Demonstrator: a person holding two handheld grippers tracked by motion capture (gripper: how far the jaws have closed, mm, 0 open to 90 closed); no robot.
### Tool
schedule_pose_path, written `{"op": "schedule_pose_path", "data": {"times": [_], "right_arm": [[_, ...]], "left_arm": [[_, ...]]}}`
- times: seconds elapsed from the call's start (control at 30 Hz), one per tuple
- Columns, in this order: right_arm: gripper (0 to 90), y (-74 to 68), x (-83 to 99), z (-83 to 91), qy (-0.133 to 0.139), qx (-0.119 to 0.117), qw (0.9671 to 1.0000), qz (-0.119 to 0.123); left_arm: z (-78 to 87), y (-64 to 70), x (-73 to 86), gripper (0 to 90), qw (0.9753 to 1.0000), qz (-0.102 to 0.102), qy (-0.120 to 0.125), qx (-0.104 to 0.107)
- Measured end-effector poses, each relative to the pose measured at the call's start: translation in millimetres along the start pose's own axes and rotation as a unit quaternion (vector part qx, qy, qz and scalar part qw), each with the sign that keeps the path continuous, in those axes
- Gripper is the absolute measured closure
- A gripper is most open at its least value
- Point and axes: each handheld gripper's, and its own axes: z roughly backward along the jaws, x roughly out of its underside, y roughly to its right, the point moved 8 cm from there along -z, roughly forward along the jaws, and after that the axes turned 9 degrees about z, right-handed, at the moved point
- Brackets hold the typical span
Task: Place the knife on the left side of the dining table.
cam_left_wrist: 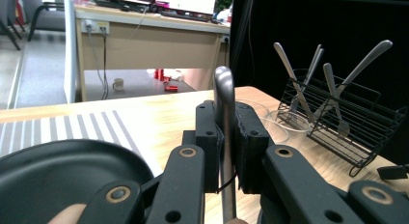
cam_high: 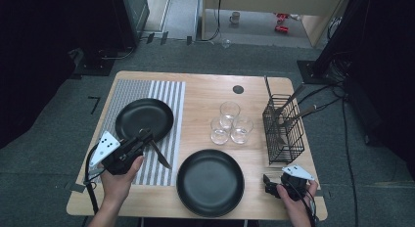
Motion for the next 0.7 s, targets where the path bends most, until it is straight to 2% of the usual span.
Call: {"op": "schedule_pose_path", "data": {"times": [0.43, 0.53, 0.7], "right_arm": [[5.4, 0.0, 0.0, 0.0, 0.000, 0.000, 1.0000, 0.000], [5.4, 0.0, 0.0, 0.0, 0.000, 0.000, 1.0000, 0.000], [5.4, 0.0, 0.0, 0.0, 0.000, 0.000, 1.0000, 0.000]], "left_arm": [[19.5, -26.1, 6.4, 80.4, 0.9994, 0.014, 0.005, -0.032], [24.1, -34.9, 8.9, 79.4, 0.9988, 0.021, 0.004, -0.045], [28.5, -43.1, 12.0, 78.2, 0.9981, 0.032, 0.005, -0.052]]}}
